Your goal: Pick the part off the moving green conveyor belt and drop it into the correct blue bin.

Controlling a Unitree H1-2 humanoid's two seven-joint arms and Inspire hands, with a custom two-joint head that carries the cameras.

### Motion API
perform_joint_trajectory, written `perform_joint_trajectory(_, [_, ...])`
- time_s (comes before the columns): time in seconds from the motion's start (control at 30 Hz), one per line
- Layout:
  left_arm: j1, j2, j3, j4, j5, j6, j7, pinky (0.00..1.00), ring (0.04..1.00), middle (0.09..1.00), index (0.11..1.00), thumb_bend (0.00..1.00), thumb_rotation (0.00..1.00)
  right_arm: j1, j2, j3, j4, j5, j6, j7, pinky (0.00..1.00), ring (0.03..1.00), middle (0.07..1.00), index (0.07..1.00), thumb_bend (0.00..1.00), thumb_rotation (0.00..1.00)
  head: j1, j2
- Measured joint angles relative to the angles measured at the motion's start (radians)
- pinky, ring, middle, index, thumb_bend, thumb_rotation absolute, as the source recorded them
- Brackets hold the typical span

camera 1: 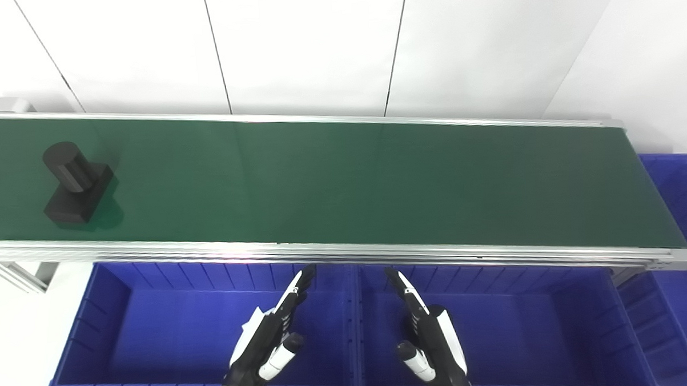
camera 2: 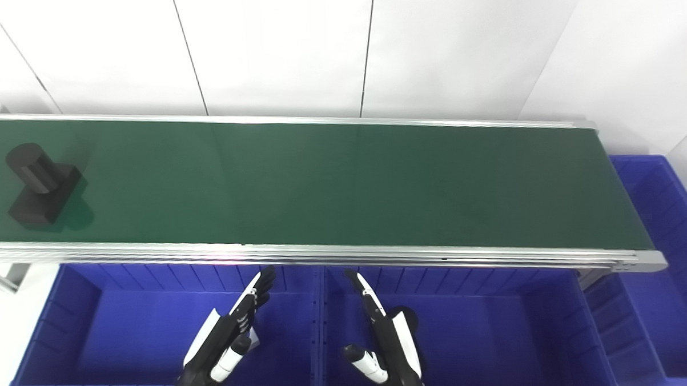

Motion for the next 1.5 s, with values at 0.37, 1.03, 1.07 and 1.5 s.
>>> perform_joint_trajectory(0.37, [0.001, 0.000, 0.000, 0.000, 0.003, 0.000, -0.005, 1.00, 1.000, 1.000, 0.991, 0.86, 1.00, 0.000, 0.006, -0.005, 0.000, 0.000, 0.000, 0.007, 0.97, 0.956, 0.953, 0.939, 0.91, 1.00, -0.002, 0.000])
perform_joint_trajectory(1.03, [0.002, 0.000, -0.013, 0.009, 0.018, 0.000, 0.017, 0.99, 1.000, 1.000, 0.993, 0.86, 1.00, 0.001, 0.007, -0.010, 0.000, 0.001, 0.000, 0.012, 0.97, 0.965, 0.955, 0.939, 0.90, 1.00, -0.003, -0.002])
perform_joint_trajectory(1.07, [0.002, 0.000, -0.013, 0.009, 0.018, 0.000, 0.018, 0.99, 1.000, 1.000, 0.993, 0.85, 1.00, 0.001, 0.007, -0.011, 0.000, 0.001, 0.000, 0.012, 0.97, 0.964, 0.957, 0.940, 0.91, 1.00, -0.003, -0.002])
perform_joint_trajectory(1.5, [0.002, -0.006, -0.029, 0.008, 0.022, 0.000, 0.026, 1.00, 1.000, 1.000, 0.987, 0.83, 1.00, 0.006, 0.007, -0.020, 0.000, -0.001, 0.000, 0.020, 0.97, 0.962, 0.958, 0.946, 0.89, 1.00, 0.002, -0.003])
